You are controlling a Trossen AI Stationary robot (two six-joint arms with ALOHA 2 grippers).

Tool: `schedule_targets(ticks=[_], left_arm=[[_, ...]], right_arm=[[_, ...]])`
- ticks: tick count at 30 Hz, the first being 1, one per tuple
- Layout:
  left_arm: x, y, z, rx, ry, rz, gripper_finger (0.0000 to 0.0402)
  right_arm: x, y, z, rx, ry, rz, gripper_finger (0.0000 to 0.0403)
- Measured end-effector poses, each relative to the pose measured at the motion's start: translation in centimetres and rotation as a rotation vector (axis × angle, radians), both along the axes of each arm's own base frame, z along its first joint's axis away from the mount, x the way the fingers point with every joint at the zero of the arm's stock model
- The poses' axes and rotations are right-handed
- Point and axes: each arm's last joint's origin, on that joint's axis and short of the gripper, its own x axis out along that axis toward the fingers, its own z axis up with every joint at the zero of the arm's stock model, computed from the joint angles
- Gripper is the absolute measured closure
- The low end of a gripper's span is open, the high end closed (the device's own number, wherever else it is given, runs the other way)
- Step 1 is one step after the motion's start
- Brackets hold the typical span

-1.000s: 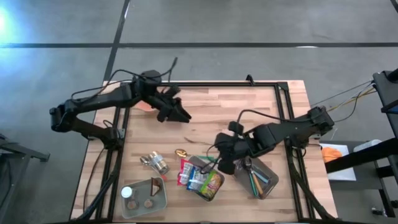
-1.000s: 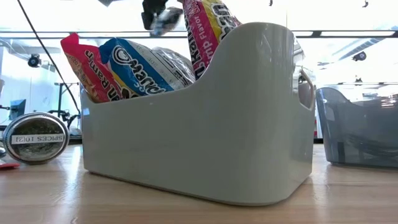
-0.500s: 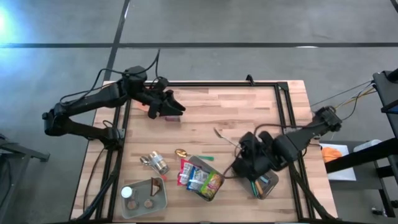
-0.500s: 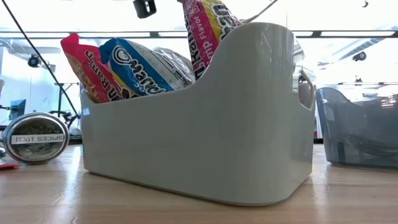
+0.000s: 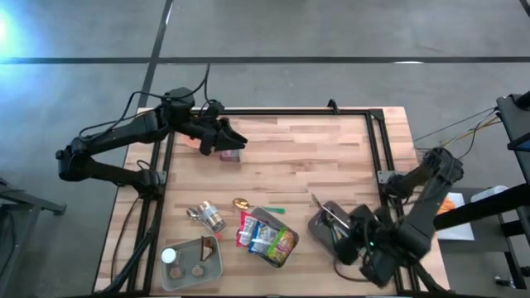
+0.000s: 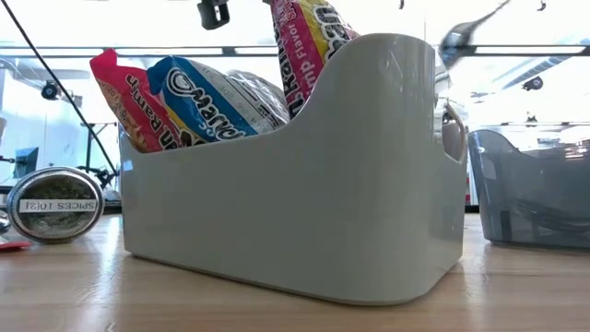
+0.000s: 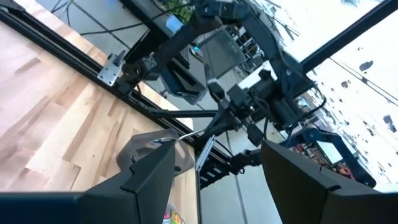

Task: Pick & Place Food Item
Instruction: Put the silver spoon into the black bin

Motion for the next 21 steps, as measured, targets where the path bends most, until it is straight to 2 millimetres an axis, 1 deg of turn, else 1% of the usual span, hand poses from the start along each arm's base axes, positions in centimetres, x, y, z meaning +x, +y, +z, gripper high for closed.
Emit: schedule_targets(ticks=[4,7,10,13,18,21], left_arm=[[0.1,0.1,0.4,0.007,-0.034,0.025,0.0161],[0.2,0.2,0.9,-0.005,-0.082,0.043,0.0161],[0.2,0.2,1.4,-0.024,-0.125,0.049,0.0161],[0.2,0.2,1.7,-0.052,-0.138,0.051,0.0161],[0.2,0.2,1.7,-0.065,-0.134,0.052,0.0161],[0.2,0.2,1.6,-0.065,-0.133,0.056,0.0161]], right_arm=[[-1.0,1.1,-1.4,-0.004,0.006,-0.025,0.0392],[-0.8,1.7,-2.3,-0.039,0.031,0.006,0.0392],[-0.4,2.3,-3.1,-0.079,0.062,0.076,0.0392],[-0.5,3.0,-3.9,-0.107,0.085,0.108,0.0392],[-1.9,4.3,-4.7,-0.117,0.096,0.092,0.0392],[-2.7,4.9,-5.0,-0.089,0.158,0.09,0.0392]])
